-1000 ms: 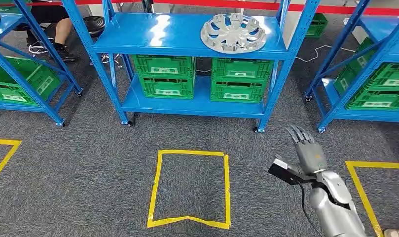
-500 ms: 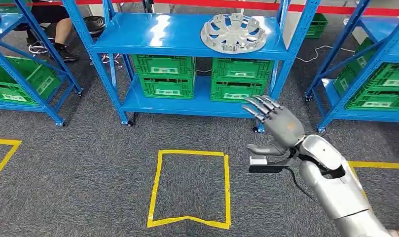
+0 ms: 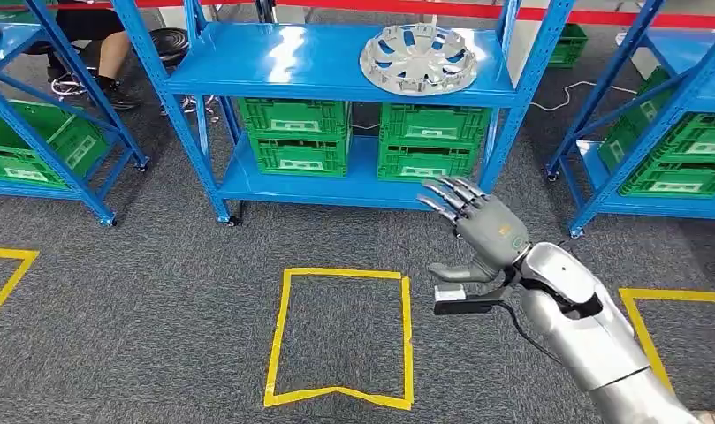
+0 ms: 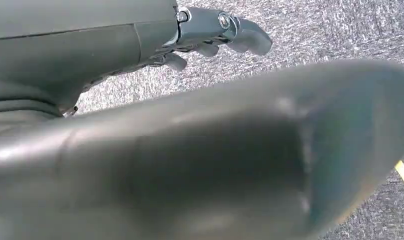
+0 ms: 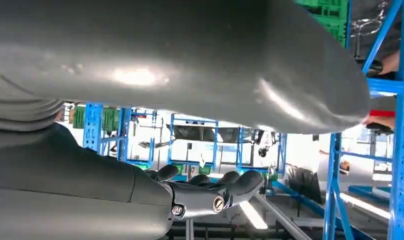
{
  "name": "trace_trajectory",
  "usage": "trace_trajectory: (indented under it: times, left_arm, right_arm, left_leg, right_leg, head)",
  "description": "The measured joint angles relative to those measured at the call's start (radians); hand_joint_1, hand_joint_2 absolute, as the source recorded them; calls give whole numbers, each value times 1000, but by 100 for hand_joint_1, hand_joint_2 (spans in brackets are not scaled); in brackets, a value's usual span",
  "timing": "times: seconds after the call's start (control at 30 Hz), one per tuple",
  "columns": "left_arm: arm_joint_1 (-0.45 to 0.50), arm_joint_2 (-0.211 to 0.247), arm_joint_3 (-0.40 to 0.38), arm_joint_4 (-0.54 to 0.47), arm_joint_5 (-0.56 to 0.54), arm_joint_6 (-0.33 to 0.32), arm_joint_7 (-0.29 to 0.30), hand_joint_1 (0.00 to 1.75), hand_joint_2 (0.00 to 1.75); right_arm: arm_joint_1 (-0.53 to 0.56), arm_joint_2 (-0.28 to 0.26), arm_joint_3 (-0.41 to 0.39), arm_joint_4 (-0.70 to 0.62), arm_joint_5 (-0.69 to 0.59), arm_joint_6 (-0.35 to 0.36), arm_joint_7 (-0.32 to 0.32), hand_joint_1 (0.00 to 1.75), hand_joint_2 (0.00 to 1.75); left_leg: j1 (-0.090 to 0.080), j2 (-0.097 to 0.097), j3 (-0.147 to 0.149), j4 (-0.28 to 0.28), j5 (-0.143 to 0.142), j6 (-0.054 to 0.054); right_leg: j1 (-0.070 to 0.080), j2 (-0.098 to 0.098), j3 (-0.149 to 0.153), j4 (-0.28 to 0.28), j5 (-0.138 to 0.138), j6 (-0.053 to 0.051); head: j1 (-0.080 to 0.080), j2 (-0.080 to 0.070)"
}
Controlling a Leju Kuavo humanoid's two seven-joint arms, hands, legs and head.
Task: Take the parts from the cabinet and place them on the table.
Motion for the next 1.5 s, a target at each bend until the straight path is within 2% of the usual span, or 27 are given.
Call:
trace_trajectory:
  times: [0.13, 0.17, 0.2, 0.3, 0.33, 0.37, 0.4, 0.47, 0.5, 0.53, 0.57, 0.67, 0.7, 0.73, 0.83, 0.87, 0.9, 0.97, 1.0, 1.03, 1.1, 1.2, 1.27, 1.33, 1.4, 1.43, 1.5]
  left_arm:
    - [0, 6, 1, 0, -1, 8, 9, 0, 0]
    - [0, 5, 1, 0, -2, 9, 10, 0, 0]
    - [0, 3, 1, 0, -7, 14, 10, 0, 0]
    - [0, 3, 1, 0, -8, 18, 10, 0, 0]
    - [2, 3, 1, 0, -8, 17, 10, 0, 0]
    - [2, 3, 1, 0, -8, 16, 10, 0, 0]
    - [2, 3, 1, 0, -8, 13, 10, 0, 0]
    - [4, 1, 1, 2, -9, 8, 10, 0, 0]
    - [5, 2, 1, 2, -9, 8, 11, 0, 0]
    - [2, 8, 1, 2, -9, 8, 11, 0, 0]
    - [2, 6, 1, 2, -9, 8, 11, 0, 0]
    - [0, 6, 1, 2, -9, 8, 11, 0, 0]
    - [-1, 6, 1, 2, -9, 6, 11, 0, 0]
    - [-2, 5, 1, 2, -9, 5, 10, 0, 0]
    - [3, 6, 1, 2, -9, 4, 10, 0, 0]
    - [8, 6, 1, 2, -8, 4, 10, 0, 0]
    - [13, 6, 1, 2, -8, 4, 9, 0, 0]
    - [14, 7, 2, 3, -6, 6, 9, 0, 0]
    - [14, 7, 2, 3, -5, 7, 9, 0, 0]
    - [17, 8, 3, 5, -5, 9, 9, 0, 0]
    - [15, 8, 3, 5, -5, 11, 10, 0, 0]
    - [18, 8, 4, 4, -5, 11, 10, 0, 0]
    - [19, 8, 5, 5, -5, 11, 10, 0, 0]
    - [19, 8, 10, 5, 1, 11, 10, 0, 0]
    - [25, 8, 11, 5, 3, 12, 9, 0, 0]
    - [27, 8, 11, 5, 3, 15, 9, 0, 0]
    - [27, 8, 11, 5, 4, 18, 6, 0, 0]
  right_arm:
    - [3, 0, 7, 3, -3, -8, 8, 0, 0]
    - [6, 0, 7, 2, -5, -12, 11, 0, 0]
    - [10, -2, 7, 2, -6, -16, 13, 0, 0]
    - [25, -3, 7, 3, -6, -22, 16, 0, 0]
    - [35, -3, 7, 4, -6, -23, 15, 0, 0]
    - [45, -3, 7, 5, -4, -23, 15, 0, 0]
    - [50, -3, 7, 6, -4, -24, 15, 0, 0]
    - [52, -3, 7, 6, -3, -24, 15, 0, 0]
    - [54, -3, 7, 6, -3, -25, 16, 0, 0]
    - [52, -3, 8, 11, -3, -25, 16, 0, 0]
    - [58, -3, 8, 11, -1, -25, 16, 0, 0]
    - [62, -3, 7, 11, -2, -27, 15, 0, 0]
    - [64, -3, 6, 10, -2, -29, 16, 0, 0]
    - [62, -5, 5, 10, -2, -29, 16, 0, 0]
    - [63, -4, 6, 10, -3, -27, 15, 0, 0]
    - [63, -4, 6, 10, -3, -26, 15, 0, 0]
    - [62, -4, 6, 10, -3, -26, 15, 0, 0]
    - [62, -4, 6, 10, -3, -25, 15, 0, 0]
    - [63, -3, 6, 10, -3, -25, 15, 0, 0]
    - [67, -3, 6, 11, -3, -25, 16, 0, 0]
    - [73, -3, 7, 11, -2, -23, 15, 0, 0]
    - [76, -4, 3, 10, -6, -25, 18, 0, 0]
    - [76, -4, 3, 10, -8, -26, 17, 0, 0]
    - [91, -4, 3, 11, -8, -26, 18, 0, 0]
    - [100, -4, 3, 11, -8, -26, 16, 0, 0]
    - [102, -4, 3, 11, -8, -26, 16, 0, 0]
    - [101, -4, 3, 11, -8, -24, 16, 0, 0]
  left_leg:
    - [-8, -1, -5, -3, -3, 17]
    - [8, -1, 15, -34, 11, 25]
    - [6, -1, 25, -48, 15, 24]
    - [8, -1, 29, -50, 11, 31]
    - [8, -2, 31, -49, 8, 29]
    - [9, -4, 35, -47, 3, 26]
    - [12, -6, 42, -44, -5, 21]
    - [21, -6, 56, -28, -27, 7]
    - [21, -5, 55, -21, -41, -3]
    - [11, -6, 49, -8, -53, -14]
    - [11, -6, 50, -13, -55, -17]
    - [16, 8, 72, -23, -70, -34]
    - [19, -8, 73, -7, -78, -38]
    - [19, -30, 45, 46, -92, -39]
    - [19, -53, -127, 297, -151, -42]
    - [19, -54, -165, 326, -134, -40]
    - [17, -55, -180, 306, -86, -35]
    - [13, -59, -152, 142, 63, -19]
    - [8, -64, -139, 59, 112, -11]
    - [0, -78, -126, 72, 99, -5]
    - [-5, -75, -105, 28, 76, 3]
    - [5, -71, -60, -24, 62, 17]
    - [3, -72, -25, -48, 55, 28]
    - [3, -72, 2, -54, 35, 31]
    - [1, -72, 37, -54, 8, 29]
    - [1, -71, 59, -54, -8, 28]
    - [2, -69, 102, -53, -40, 25]
  right_leg:
    - [-7, -4, 2, -16, 7, 15]
    - [-3, -5, 6, -15, 5, 17]
    - [-4, 3, 2, 0, 2, 18]
    - [-7, 15, -123, 211, -85, 24]
    - [-8, 15, -164, 273, -96, 27]
    - [-10, 15, -187, 289, -79, 30]
    - [-14, 15, -178, 246, -34, 33]
    - [-22, 5, -107, 72, 77, 41]
    - [-20, -10, -87, 36, 66, 45]
    - [-8, -13, -82, 23, 51, 33]
    - [-13, -8, -84, 33, 45, 10]
    - [-9, 8, -76, 34, 29, -14]
    - [-11, 11, -63, 30, 22, -23]
    - [-12, 12, -52, 27, 14, -30]
    - [-9, 23, -20, 25, -15, -38]
    - [-8, 28, -6, 25, -25, -38]
    - [-9, 35, 10, 24, -37, -36]
    - [-11, 44, 49, 22, -62, -30]
    - [-12, 47, 62, 18, -74, -25]
    - [-11, 51, 63, 9, -80, -18]
    - [-14, 57, 68, -9, -78, -5]
    - [-16, 48, 73, 7, -56, 12]
    - [-7, 33, 1, 129, -57, 1]
    - [3, 33, -106, 256, -119, 2]
    - [4, 33, -157, 259, -138, 6]
    - [4, 32, -157, 212, -111, 8]
    - [3, 22, -134, 65, 27, 7]
  head:
    - [0, 0]
    - [0, 0]
    - [1, 0]
    - [2, 0]
    - [1, 0]
    - [2, 0]
    - [2, 0]
    - [2, 0]
    - [1, 0]
    - [10, 0]
    - [8, 0]
    - [2, 0]
    - [1, 0]
    - [-1, 0]
    - [-2, 0]
    - [-1, 0]
    - [-2, 0]
    - [-2, 0]
    - [-2, 0]
    - [-2, 0]
    - [-5, 0]
    - [-3, 0]
    - [-2, 0]
    - [-1, 0]
    - [-2, 0]
    - [-1, 0]
    - [-1, 0]
